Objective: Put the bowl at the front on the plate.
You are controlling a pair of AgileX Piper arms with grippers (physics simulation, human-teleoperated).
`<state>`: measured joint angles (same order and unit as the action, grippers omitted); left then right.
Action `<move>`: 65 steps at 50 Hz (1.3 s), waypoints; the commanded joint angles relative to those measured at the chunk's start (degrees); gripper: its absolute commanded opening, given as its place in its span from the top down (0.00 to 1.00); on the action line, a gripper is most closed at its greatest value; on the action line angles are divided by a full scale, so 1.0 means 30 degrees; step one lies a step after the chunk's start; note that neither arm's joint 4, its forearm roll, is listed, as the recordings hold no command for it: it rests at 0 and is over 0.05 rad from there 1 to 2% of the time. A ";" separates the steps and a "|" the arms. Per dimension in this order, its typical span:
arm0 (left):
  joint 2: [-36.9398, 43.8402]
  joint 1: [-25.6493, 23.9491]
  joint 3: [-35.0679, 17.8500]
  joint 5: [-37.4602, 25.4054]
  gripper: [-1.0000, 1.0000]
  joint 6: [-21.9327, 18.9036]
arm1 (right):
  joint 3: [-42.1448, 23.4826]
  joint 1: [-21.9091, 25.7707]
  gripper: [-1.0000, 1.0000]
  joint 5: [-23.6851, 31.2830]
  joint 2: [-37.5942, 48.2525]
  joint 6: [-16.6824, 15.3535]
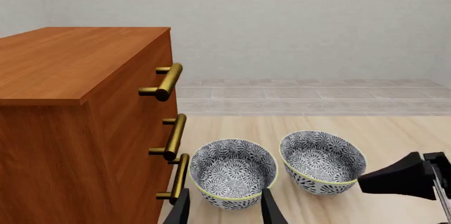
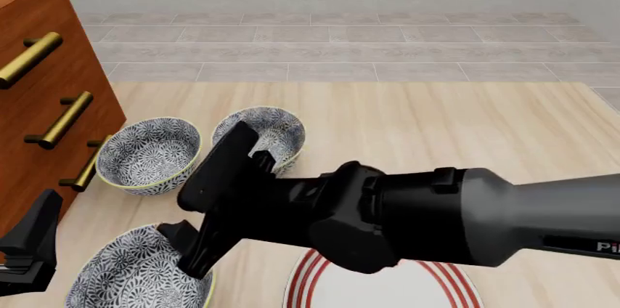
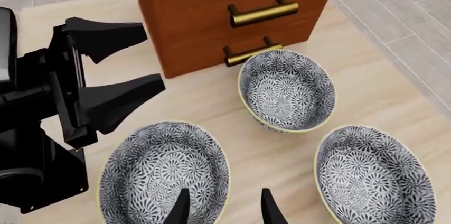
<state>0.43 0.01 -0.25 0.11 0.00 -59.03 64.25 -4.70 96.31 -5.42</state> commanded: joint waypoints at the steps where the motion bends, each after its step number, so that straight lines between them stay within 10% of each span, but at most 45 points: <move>1: 0.0001 0.0001 0.0000 0.0000 0.00 0.0000 | -0.0164 0.0301 0.00 -0.0454 0.0812 0.0158; 65: -0.0001 0.0002 0.0000 0.0000 0.00 0.0001 | -0.0364 0.0160 0.00 -0.2420 0.4520 0.0793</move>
<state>0.43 0.00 -0.24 0.11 0.00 -59.91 64.84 -11.53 108.66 -3.21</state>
